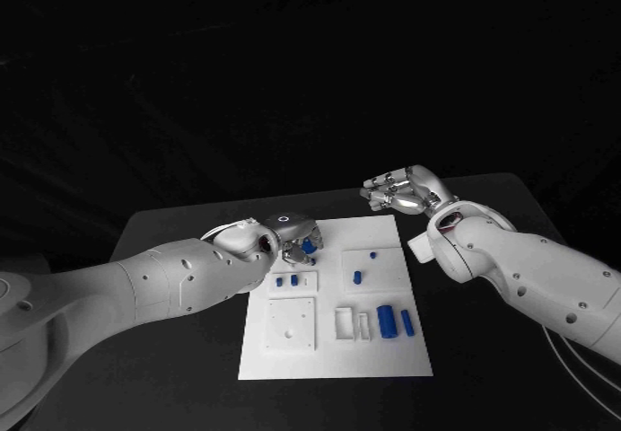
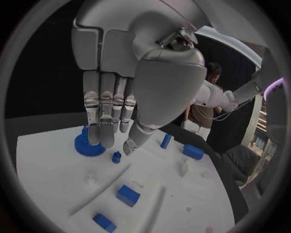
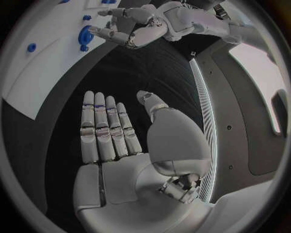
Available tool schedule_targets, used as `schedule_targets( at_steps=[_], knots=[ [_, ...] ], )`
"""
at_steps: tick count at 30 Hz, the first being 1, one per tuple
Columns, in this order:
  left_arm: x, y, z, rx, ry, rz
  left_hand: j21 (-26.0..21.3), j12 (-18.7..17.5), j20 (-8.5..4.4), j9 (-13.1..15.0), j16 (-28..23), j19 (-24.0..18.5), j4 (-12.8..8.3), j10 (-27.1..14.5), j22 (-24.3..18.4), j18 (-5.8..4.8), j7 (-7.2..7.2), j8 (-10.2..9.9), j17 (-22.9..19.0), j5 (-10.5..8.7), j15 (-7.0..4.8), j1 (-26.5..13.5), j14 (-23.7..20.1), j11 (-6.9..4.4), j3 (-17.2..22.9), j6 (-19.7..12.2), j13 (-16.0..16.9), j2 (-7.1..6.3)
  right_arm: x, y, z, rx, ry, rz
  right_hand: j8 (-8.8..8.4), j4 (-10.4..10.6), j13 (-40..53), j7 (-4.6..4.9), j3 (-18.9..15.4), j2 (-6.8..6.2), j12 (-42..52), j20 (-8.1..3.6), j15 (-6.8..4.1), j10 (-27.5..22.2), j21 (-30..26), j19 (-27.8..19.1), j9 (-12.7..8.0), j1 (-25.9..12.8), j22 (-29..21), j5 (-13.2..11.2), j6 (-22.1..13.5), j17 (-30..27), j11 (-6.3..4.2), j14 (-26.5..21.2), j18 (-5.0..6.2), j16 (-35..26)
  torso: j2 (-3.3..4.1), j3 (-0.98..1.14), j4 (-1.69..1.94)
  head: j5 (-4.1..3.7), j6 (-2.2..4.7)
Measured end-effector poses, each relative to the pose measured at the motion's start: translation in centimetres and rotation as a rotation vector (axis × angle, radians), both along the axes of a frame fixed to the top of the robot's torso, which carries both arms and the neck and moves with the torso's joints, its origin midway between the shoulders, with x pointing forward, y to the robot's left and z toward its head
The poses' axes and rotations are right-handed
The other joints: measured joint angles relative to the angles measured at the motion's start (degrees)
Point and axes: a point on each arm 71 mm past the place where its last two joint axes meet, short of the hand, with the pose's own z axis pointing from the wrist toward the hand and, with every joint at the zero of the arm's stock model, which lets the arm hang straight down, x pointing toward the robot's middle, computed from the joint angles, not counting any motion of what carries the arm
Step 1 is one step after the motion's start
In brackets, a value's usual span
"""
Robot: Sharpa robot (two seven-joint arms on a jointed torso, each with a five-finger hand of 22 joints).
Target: Assemble the parts on the task board
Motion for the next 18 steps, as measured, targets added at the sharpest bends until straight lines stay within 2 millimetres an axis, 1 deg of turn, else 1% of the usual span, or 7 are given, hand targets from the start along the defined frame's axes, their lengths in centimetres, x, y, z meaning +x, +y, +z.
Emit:
schedule_targets(
  at_steps=[1,4,5,6,9,13,18],
  knots=[
    [0.04,-0.05,-0.03,0.006,-0.001,-0.001,0.0,0.0,0.01,0.0,0.24,0.37,0.0,0.29,0.03,0.0,0.0,0.0,0.0,0.0,0.0,0.0,0.0,-0.14,0.01,0.0,0.0,0.0,0.0,0.02,0.0,0.0,0.0,0.0,0.0,0.0,0.0,0.0,0.0,0.0,0.0,0.0,0.0,0.0,0.0,0.0,0.0,0.0,0.0,0.0,0.0,0.0,0.0,0.0,0.0,0.0,-0.01,0.01,-0.02,0.0,-0.01],
    [0.12,-0.29,-0.12,0.022,0.0,-0.006,0.59,0.0,-0.22,0.0,1.28,0.59,-0.97,2.43,0.03,-0.06,0.0,0.0,0.04,0.14,-0.21,0.92,0.21,-0.37,1.4,0.0,-0.06,0.92,-0.02,0.1,0.03,0.001,-0.001,0.002,0.0,0.0,0.0,0.0,0.0,0.0,0.0,0.0,0.0,0.0,0.0,0.0,0.0,0.0,0.0,0.0,0.0,0.0,0.0,0.0,0.0,0.0,-0.01,0.04,-0.06,-0.01,-0.01],
    [0.13,-0.37,-0.15,0.026,0.002,-0.008,1.45,-0.02,-0.25,0.0,1.76,0.56,-1.33,2.87,0.02,-0.06,0.0,0.0,0.12,0.27,-0.22,0.9,0.2,-0.42,2.11,0.0,-0.07,0.9,-0.03,0.11,0.04,0.001,-0.001,0.003,0.0,0.0,0.0,0.0,0.0,0.0,0.0,0.0,0.0,0.0,0.0,0.0,0.0,0.0,0.0,0.0,0.0,0.0,0.0,0.0,0.0,0.0,-0.01,0.04,-0.07,-0.02,-0.01],
    [0.14,-0.44,-0.2,0.033,0.003,-0.011,3.39,-0.15,-0.69,0.0,2.48,-0.02,-2.21,3.0,0.03,-0.33,0.0,0.0,0.24,0.3,-0.42,0.84,-0.01,-0.43,3.34,0.0,-0.11,0.9,-0.04,0.13,0.05,0.001,-0.001,0.003,0.0,0.0,0.0,0.0,0.0,0.0,0.0,0.0,0.0,0.0,0.0,0.0,0.0,0.0,0.0,0.0,0.0,0.0,0.0,0.0,0.0,0.0,-0.01,0.04,-0.06,-0.03,-0.01],
    [0.19,-0.5,-0.29,0.046,0.007,-0.014,6.41,-0.16,-0.7,0.0,4.01,-1.27,-3.29,3.21,0.02,-0.32,-0.21,0.0,0.48,0.3,-0.52,-0.35,-0.1,-0.63,4.55,0.21,-0.1,0.9,-0.06,0.17,0.06,0.002,-0.001,0.004,0.0,0.0,0.0,0.0,0.0,0.0,0.0,0.0,0.0,0.0,0.0,0.0,0.0,0.0,0.0,0.0,0.0,0.0,0.0,0.0,0.0,0.0,-0.01,0.05,-0.06,-0.05,-0.08],
    [0.42,-0.3,-0.43,0.065,0.012,-0.01,8.9,-0.15,-0.72,0.01,4.86,-2.42,-3.86,3.21,0.02,-0.31,-0.21,0.0,0.19,0.3,-0.73,-1.0,-0.32,-0.63,5.32,0.21,-0.1,0.97,-0.09,0.22,0.09,0.002,-0.002,0.005,0.0,0.0,0.0,0.0,0.0,0.0,0.0,0.0,0.0,0.0,0.0,0.0,0.0,0.0,0.0,0.0,0.0,0.0,0.0,0.0,0.0,0.0,-0.01,0.04,-0.02,-0.1,-0.19],
    [0.68,0.13,-0.59,0.081,0.016,0.0,9.17,-0.16,-0.72,0.01,5.49,-2.42,-3.6,4.98,0.01,-0.31,-0.21,0.0,0.11,0.3,-0.73,-1.25,-0.32,-0.94,5.58,0.21,-0.1,1.23,-0.11,0.29,0.11,0.003,-0.003,0.007,0.0,0.0,0.0,0.0,0.0,0.0,0.0,0.0,0.0,0.0,0.0,0.0,0.0,0.0,0.0,0.0,0.0,0.0,0.0,0.0,0.0,0.0,-0.01,0.04,0.05,-0.13,-0.23]
  ],
)
